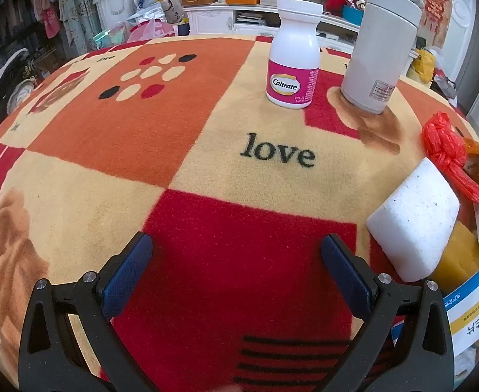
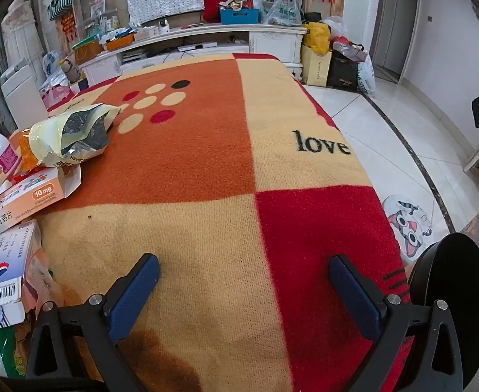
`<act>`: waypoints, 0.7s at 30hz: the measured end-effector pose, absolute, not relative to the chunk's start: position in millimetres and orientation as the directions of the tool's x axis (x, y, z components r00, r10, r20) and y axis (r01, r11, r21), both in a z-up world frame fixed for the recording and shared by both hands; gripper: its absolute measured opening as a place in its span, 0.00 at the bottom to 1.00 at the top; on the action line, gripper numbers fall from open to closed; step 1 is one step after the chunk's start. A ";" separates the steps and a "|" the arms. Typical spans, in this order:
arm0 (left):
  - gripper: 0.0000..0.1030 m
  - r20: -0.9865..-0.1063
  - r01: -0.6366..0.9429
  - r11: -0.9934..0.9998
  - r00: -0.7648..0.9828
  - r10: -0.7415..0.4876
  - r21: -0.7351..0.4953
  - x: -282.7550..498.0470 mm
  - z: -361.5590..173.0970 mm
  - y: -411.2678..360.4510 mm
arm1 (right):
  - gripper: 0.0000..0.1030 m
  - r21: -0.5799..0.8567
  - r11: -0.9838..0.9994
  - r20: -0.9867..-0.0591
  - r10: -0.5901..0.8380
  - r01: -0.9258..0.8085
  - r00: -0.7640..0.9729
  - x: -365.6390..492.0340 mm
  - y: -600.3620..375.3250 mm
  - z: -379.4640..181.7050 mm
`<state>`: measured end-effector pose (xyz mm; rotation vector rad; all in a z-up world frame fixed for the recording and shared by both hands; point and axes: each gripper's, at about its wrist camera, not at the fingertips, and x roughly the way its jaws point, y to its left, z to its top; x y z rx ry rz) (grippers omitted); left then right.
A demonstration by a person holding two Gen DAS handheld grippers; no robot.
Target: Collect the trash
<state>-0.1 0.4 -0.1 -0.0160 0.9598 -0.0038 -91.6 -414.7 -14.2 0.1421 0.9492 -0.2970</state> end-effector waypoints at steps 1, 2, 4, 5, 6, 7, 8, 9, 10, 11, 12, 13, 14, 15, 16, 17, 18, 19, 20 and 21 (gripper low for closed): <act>1.00 -0.819 -0.004 1.000 0.573 -0.012 -0.017 -0.4 0.0 0.9 | 1.00 -0.010 0.956 -0.827 -0.173 0.294 0.535 -90.9 -414.2 -13.7; 1.00 -0.820 -0.001 1.000 0.572 -0.015 -0.020 -1.0 0.2 1.9 | 1.00 -0.013 0.961 -0.839 -0.160 0.275 0.519 -90.3 -413.5 -12.9; 1.00 -0.827 0.000 1.000 0.562 -0.015 -0.018 -4.0 1.7 4.2 | 1.00 -0.009 0.972 -0.847 -0.132 0.233 0.516 -97.7 -411.8 -10.3; 1.00 -0.830 0.002 1.000 0.557 -0.020 -0.023 -7.0 2.9 5.7 | 1.00 0.001 0.971 -0.841 -0.129 0.239 0.525 -108.2 -409.4 -7.0; 0.99 -0.828 0.002 1.000 0.560 -0.023 -0.027 -15.3 6.7 8.8 | 1.00 0.025 0.968 -0.843 -0.113 0.249 0.526 -117.1 -414.2 -3.6; 0.99 -0.822 -0.001 1.000 0.569 -0.024 -0.030 -19.4 6.9 6.5 | 0.99 0.032 0.963 -0.837 -0.120 0.267 0.534 -129.3 -414.0 -0.4; 0.99 -0.817 -0.003 1.000 0.576 -0.020 -0.027 -24.2 9.2 3.0 | 0.99 0.038 0.960 -0.833 -0.123 0.277 0.539 -137.4 -412.3 1.9; 0.99 -0.807 0.000 1.000 0.590 -0.023 -0.028 -34.4 15.2 1.7 | 0.99 0.041 0.957 -0.829 -0.128 0.286 0.544 -146.5 -408.1 7.1; 0.99 -0.796 0.005 1.000 0.605 -0.023 -0.024 -44.7 22.3 -1.6 | 0.99 0.045 0.956 -0.829 -0.125 0.289 0.545 -150.3 -410.4 12.0; 0.99 -0.777 0.010 1.000 0.629 -0.021 -0.019 -56.0 32.0 -4.3 | 0.99 0.048 0.956 -0.824 -0.125 0.289 0.553 -153.4 -409.4 17.1; 0.99 -0.764 0.009 1.000 0.645 -0.014 -0.011 -63.0 38.9 -10.7 | 0.99 0.042 0.956 -0.809 -0.138 0.291 0.572 -160.0 -404.2 25.6; 0.99 -0.740 0.013 1.000 0.672 -0.017 -0.011 -74.9 50.3 -14.1 | 0.99 0.033 0.955 -0.788 -0.157 0.296 0.595 -166.7 -397.6 35.2; 0.99 -0.718 0.023 1.000 0.695 -0.030 -0.020 -86.8 61.5 -18.2 | 0.99 0.036 0.955 -0.776 -0.158 0.293 0.610 -169.8 -397.7 41.2; 0.99 -0.703 0.035 0.999 0.710 -0.046 -0.030 -95.7 70.7 -22.3 | 0.99 0.037 0.957 -0.752 -0.163 0.287 0.639 -175.2 -390.4 51.2; 0.99 -0.689 0.051 0.998 0.722 -0.063 -0.038 -105.3 77.6 -27.1 | 0.99 0.036 0.958 -0.733 -0.168 0.285 0.659 -180.5 -384.8 59.3; 0.99 -0.673 0.066 0.997 0.735 -0.080 -0.046 -115.8 86.2 -32.6 | 0.99 0.037 0.959 -0.715 -0.172 0.283 0.678 -184.2 -377.4 65.2; 0.99 -0.658 0.081 0.995 0.747 -0.093 -0.049 -125.2 93.9 -38.8 | 0.99 0.046 0.959 -0.696 -0.170 0.279 0.697 -188.8 -372.9 69.9; 0.99 -0.644 0.094 0.994 0.758 -0.104 -0.050 -132.4 99.9 -44.2 | 0.99 0.056 0.961 -0.678 -0.164 0.272 0.717 -194.0 -366.8 75.5; 0.99 -0.632 0.107 0.993 0.766 -0.114 -0.050 -137.5 105.4 -49.8 | 0.99 0.066 0.964 -0.663 -0.151 0.258 0.734 -196.5 -360.0 79.9; 0.99 -0.617 0.130 0.990 0.775 -0.135 -0.052 -146.5 114.3 -59.8 | 0.99 0.070 0.968 -0.647 -0.141 0.242 0.750 -202.4 -354.4 85.4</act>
